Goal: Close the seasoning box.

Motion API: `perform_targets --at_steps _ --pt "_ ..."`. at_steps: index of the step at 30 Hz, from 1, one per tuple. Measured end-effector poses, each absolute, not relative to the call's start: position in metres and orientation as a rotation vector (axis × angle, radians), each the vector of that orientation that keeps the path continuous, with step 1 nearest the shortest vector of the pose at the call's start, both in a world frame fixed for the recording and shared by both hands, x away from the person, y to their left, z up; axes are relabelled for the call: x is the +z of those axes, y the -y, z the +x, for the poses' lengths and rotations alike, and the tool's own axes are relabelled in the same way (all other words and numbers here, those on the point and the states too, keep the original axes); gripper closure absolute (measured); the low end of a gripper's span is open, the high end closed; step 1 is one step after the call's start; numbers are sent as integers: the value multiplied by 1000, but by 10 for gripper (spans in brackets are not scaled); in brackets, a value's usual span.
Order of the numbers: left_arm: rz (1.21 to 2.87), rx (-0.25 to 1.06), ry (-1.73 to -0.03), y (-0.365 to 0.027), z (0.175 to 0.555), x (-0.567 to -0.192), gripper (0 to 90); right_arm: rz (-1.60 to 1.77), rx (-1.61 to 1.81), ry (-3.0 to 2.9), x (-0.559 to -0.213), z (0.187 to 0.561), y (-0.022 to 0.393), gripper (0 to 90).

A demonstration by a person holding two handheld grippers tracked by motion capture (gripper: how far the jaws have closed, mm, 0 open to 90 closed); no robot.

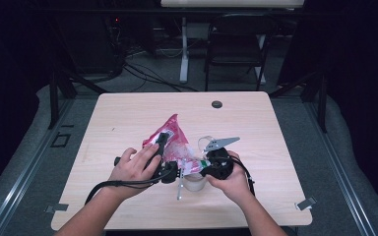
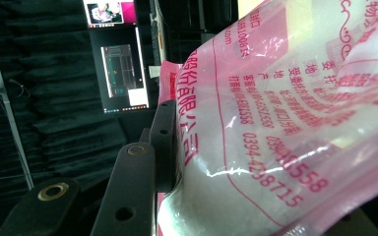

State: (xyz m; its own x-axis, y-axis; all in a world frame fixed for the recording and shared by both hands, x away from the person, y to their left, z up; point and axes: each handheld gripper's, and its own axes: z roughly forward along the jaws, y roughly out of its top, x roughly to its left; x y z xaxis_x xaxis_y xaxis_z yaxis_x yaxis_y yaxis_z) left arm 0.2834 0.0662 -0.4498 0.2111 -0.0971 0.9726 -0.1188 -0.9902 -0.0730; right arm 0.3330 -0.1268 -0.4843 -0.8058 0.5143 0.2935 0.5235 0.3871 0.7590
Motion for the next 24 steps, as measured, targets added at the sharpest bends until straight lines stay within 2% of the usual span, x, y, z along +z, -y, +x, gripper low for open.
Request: perform_targets --at_steps 24 --pt "2429 1969 254 -65 283 -448 664 -982 -1435 2604 -485 333 126 900"
